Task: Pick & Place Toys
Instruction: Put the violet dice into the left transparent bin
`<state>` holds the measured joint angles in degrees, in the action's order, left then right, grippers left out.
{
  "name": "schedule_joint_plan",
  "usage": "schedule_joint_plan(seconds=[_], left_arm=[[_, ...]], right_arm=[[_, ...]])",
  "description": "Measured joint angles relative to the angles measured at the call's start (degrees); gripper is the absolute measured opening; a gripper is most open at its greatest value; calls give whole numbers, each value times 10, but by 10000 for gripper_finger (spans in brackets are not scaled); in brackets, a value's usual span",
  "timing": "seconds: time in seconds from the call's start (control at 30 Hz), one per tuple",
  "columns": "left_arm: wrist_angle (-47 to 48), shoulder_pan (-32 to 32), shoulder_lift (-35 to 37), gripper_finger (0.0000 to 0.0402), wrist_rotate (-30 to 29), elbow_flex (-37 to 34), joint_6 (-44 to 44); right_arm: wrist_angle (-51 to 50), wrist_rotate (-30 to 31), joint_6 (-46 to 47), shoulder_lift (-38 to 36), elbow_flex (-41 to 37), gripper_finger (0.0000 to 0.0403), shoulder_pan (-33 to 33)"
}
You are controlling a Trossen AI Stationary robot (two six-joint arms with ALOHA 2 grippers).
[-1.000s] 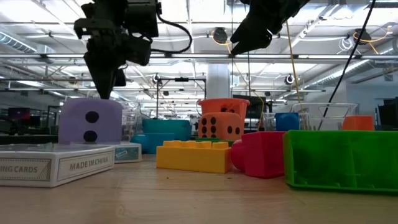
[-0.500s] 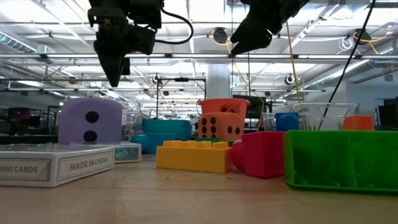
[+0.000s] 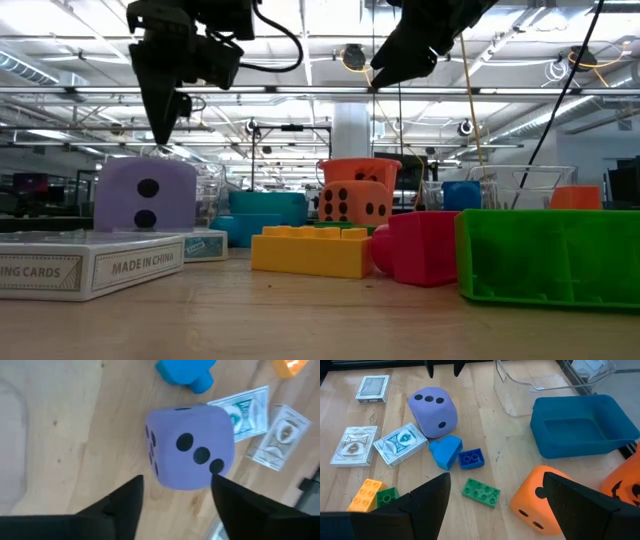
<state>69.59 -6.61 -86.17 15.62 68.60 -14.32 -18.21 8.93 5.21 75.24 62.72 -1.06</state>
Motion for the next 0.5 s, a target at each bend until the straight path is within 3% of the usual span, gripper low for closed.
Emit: schedule_joint_plan(seconds=[0.27, 0.5], left_arm=[[10, 49, 0, 341, -22, 0, -95], [9, 141, 0, 343, -64, 0, -190]], right_arm=[[0, -2, 0, 0, 0, 309, 0], [0, -2, 1, 0, 0, 309, 0]])
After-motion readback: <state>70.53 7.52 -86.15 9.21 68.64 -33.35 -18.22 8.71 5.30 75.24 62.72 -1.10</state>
